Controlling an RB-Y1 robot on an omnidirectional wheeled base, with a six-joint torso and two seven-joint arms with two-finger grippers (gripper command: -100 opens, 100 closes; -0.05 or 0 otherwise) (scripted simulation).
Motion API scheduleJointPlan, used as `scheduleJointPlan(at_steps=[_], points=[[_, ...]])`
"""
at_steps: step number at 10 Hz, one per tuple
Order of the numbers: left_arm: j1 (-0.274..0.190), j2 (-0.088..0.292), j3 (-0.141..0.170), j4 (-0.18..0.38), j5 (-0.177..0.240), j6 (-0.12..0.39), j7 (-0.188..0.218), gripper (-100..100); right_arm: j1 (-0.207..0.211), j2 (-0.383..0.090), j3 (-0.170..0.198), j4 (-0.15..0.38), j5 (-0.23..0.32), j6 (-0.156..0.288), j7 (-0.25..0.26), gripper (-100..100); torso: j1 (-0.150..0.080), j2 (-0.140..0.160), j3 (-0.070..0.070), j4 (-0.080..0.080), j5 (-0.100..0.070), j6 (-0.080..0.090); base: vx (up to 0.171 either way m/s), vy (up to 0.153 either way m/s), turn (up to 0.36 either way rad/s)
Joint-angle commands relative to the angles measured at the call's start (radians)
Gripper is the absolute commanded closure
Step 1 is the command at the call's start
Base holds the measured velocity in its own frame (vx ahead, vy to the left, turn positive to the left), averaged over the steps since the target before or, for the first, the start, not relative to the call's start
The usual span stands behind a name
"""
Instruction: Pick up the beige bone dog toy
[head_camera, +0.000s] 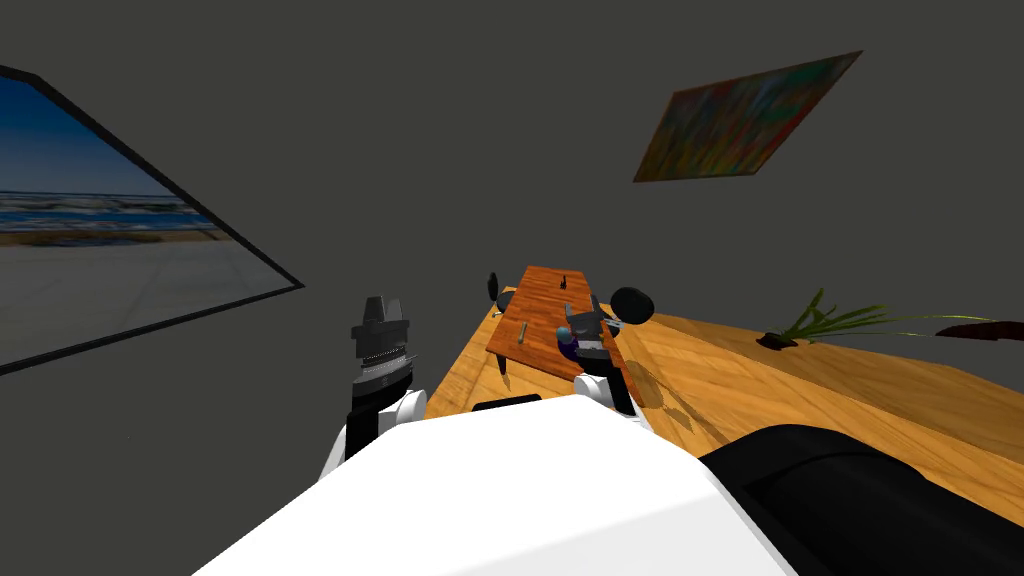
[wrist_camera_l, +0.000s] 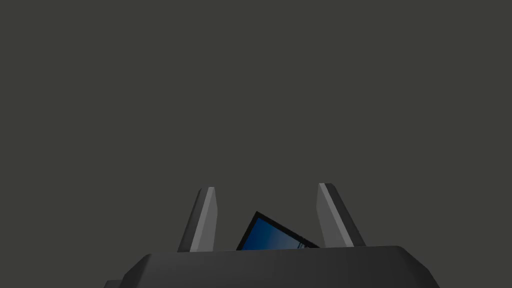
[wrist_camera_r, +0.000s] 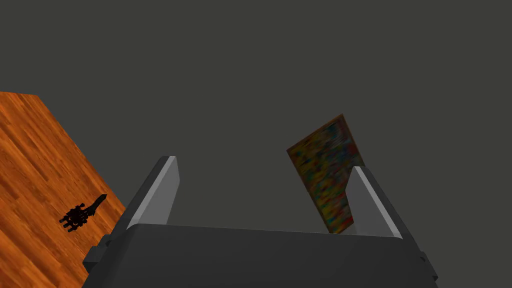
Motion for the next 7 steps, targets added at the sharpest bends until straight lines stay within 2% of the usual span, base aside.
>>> scheduleJointPlan(at_steps=[1, 2, 3, 4, 5, 6, 7], points=[[0.0, 0.0, 0.0, 0.0, 0.0, 0.0, 0.0, 0, -0.004, -0.005, 0.003, 0.015, -0.032, 0.019, -0.015, -100, 0.0, 0.0, 0.0, 0.0, 0.0, 0.0, -0.022, 0.002, 0.12], [0.0, 0.0, 0.0, 0.0, 0.0, 0.0, 0.0, 0, -0.01, -0.023, 0.004, 0.056, -0.07, 0.043, -0.048, -100, 0.0, 0.0, 0.0, 0.0, 0.0, 0.001, -0.026, 0.002, 0.232], [0.0, 0.0, 0.0, 0.0, 0.0, 0.0, 0.0, 0, -0.01, -0.023, 0.004, 0.056, -0.082, 0.043, -0.048, -100, 0.0, 0.0, 0.0, 0.0, 0.0, 0.0, -0.022, -0.004, 0.119], [0.0, 0.0, 0.0, 0.0, 0.0, 0.0, 0.0, 0, -0.016, -0.042, 0.006, 0.093, -0.122, 0.068, -0.083, -100, 0.0, -0.001, 0.0, 0.0, 0.0, 0.001, -0.025, 0.004, 0.251], [0.0, 0.0, 0.0, 0.0, 0.0, 0.0, 0.0, 0, -0.016, -0.042, 0.006, 0.099, -0.136, 0.068, -0.083, -100, 0.0, 0.0, 0.0, 0.0, 0.0, 0.0, -0.027, -0.003, 0.107], [0.0, 0.0, 0.0, 0.0, 0.0, 0.0, 0.0, 0, -0.023, -0.061, 0.008, 0.126, -0.174, 0.095, -0.119, -100, -0.001, -0.001, 0.0, 0.0, 0.0, 0.001, -0.033, 0.001, 0.216], [0.0, 0.0, 0.0, 0.0, 0.0, 0.0, 0.0, 0, -0.023, -0.061, 0.008, 0.145, -0.192, 0.095, -0.119, -100, -0.001, 0.0, 0.0, 0.0, 0.0, 0.0, -0.023, 0.0, 0.132]])
